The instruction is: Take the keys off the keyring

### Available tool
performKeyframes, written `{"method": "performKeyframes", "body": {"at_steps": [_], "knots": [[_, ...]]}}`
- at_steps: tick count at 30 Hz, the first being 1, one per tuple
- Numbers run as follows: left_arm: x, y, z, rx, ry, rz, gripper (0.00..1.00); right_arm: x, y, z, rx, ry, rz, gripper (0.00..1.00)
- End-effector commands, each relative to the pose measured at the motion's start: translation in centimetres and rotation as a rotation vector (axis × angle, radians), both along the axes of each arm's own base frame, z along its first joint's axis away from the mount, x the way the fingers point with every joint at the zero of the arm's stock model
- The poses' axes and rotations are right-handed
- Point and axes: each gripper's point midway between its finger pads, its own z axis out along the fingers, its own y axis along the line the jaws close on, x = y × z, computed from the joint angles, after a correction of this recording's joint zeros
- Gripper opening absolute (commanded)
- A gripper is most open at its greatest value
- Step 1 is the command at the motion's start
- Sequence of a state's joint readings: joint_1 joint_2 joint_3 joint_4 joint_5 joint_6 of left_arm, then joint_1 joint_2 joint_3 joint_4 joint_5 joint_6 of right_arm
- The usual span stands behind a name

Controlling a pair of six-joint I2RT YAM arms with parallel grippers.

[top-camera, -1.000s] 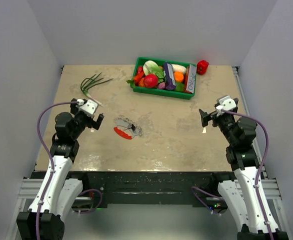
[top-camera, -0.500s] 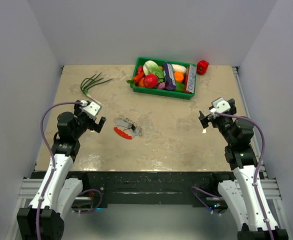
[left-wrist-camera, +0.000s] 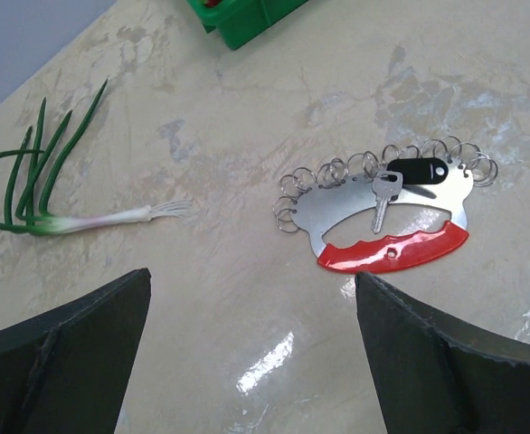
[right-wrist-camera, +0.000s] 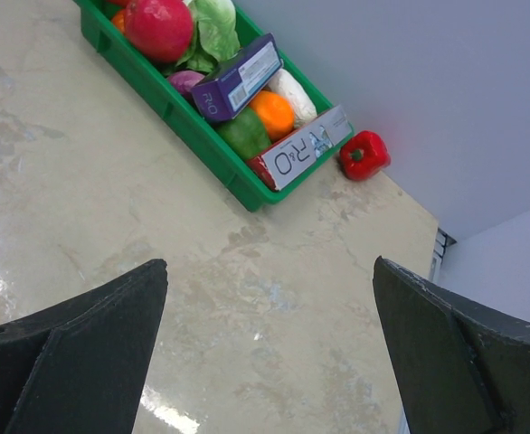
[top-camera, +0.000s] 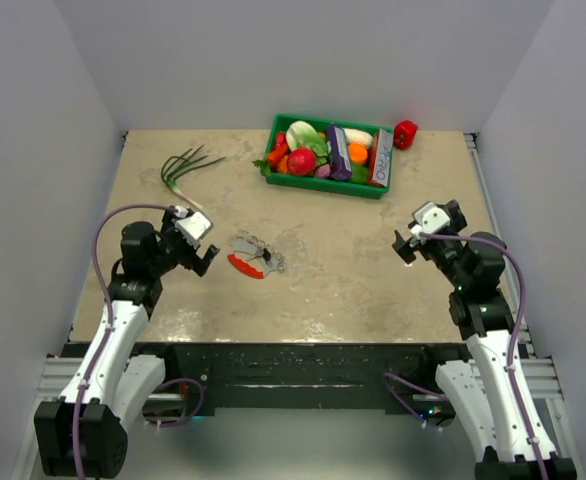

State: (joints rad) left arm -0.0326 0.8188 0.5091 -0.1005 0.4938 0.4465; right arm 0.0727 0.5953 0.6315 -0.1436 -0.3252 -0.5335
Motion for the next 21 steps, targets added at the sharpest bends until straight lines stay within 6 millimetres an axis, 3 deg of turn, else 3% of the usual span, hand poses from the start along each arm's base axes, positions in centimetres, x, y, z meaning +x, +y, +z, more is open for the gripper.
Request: {"method": "performKeyframes", "body": {"at_steps": [1, 9, 21], "knots": [[-0.5, -1.5, 0.2, -0.007, 0.0, -0.118, 0.99, -0.6, 0.9, -0.2, -0.036, 0.002, 0.071, 0.99], [-0.2, -2.2, -0.1, 0.012, 0.031, -0.182, 0.99, -1.3, 1.4, -0.3, -0.049, 0.01, 0.114, 0.99], [1.1, -5.7, -1.8, 0.098, 0.034, -0.247, 0.99, -1.5, 1.6, -0.8, -0.057, 0.025, 0.136, 0.99]]}}
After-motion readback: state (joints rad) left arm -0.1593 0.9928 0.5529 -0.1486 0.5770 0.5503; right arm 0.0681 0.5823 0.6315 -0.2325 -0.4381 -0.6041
